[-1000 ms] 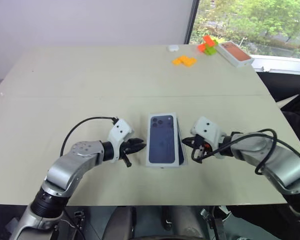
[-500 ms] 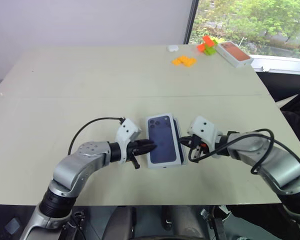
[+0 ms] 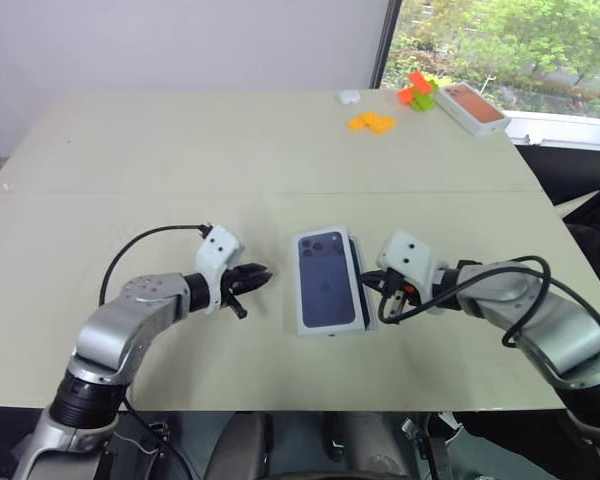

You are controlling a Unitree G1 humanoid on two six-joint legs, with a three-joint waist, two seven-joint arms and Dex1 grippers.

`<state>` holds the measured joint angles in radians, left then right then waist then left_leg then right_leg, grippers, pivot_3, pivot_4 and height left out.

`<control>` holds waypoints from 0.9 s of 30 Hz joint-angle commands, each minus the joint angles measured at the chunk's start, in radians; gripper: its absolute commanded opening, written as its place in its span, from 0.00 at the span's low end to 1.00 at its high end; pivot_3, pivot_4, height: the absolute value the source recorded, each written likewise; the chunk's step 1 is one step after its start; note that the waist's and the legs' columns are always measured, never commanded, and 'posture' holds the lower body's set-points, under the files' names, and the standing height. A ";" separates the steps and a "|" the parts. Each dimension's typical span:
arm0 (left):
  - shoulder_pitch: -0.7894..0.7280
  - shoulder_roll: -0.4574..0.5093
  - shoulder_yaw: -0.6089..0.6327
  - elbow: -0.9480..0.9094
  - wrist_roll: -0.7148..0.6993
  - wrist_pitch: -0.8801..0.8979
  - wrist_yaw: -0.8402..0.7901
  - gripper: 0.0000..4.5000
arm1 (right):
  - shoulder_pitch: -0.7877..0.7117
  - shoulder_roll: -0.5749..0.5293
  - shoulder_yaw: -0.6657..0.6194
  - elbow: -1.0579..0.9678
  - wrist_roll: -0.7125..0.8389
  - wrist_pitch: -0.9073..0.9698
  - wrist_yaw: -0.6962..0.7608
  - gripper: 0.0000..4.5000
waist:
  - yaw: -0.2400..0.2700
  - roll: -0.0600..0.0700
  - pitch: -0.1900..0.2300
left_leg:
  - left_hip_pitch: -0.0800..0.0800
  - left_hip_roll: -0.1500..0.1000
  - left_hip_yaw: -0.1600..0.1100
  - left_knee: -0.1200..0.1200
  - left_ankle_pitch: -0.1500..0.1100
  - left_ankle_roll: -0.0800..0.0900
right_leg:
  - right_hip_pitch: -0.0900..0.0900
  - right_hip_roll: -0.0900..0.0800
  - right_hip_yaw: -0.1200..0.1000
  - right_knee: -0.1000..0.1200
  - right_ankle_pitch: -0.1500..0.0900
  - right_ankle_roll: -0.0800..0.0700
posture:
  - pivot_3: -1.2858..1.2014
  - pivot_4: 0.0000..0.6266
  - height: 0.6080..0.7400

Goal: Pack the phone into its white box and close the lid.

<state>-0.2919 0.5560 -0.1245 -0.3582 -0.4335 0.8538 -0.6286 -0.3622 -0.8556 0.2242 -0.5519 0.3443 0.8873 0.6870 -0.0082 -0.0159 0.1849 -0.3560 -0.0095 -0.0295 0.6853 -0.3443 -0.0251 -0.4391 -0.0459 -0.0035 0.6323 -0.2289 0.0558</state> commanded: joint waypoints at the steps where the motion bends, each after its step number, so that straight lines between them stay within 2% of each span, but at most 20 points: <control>1: -0.030 -0.031 -0.079 -0.005 0.034 -0.018 0.000 0.20 | -0.017 0.002 -0.003 -0.016 -0.023 -0.018 0.005 0.00 | 0.001 0.000 0.000 | 0.000 0.000 0.000 0.000 0.000 0.000 | 0.000 0.000 0.000 0.000 0.000 0.000 | 0.52 0.24 1.00; 9: -0.040 -0.086 -0.107 -0.006 0.040 -0.018 0.010 0.20 | -0.024 0.026 0.003 -0.016 -0.047 -0.011 0.002 0.00 | -0.002 0.000 0.000 | 0.001 0.001 0.000 0.000 0.000 0.000 | 0.000 0.001 0.000 0.001 0.000 0.000 | 0.52 0.24 1.00; 20: -0.026 -0.133 -0.047 -0.059 -0.023 0.015 0.012 0.20 | -0.036 0.038 -0.006 -0.022 -0.056 -0.012 0.023 0.00 | -0.002 0.000 0.000 | 0.001 0.001 0.000 0.001 0.001 -0.001 | 0.000 0.001 0.000 0.001 0.000 0.000 | 0.52 0.24 1.00; 27: -0.038 -0.147 -0.051 -0.052 -0.015 0.013 0.014 0.20 | -0.030 0.030 -0.015 -0.023 -0.057 -0.016 0.031 0.00 | -0.002 0.000 0.000 | 0.001 0.001 0.000 0.001 0.001 -0.001 | 0.000 0.001 0.000 0.001 0.000 0.000 | 0.52 0.24 1.00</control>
<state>-0.3099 0.4275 -0.1748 -0.3607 -0.4236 0.8849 -0.6068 -0.3776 -0.8330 0.2216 -0.5449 0.2765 0.8874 0.6964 -0.0101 -0.0159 0.1849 -0.3554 -0.0087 -0.0296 0.6861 -0.3435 -0.0262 -0.4388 -0.0449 -0.0036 0.6334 -0.2288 0.0558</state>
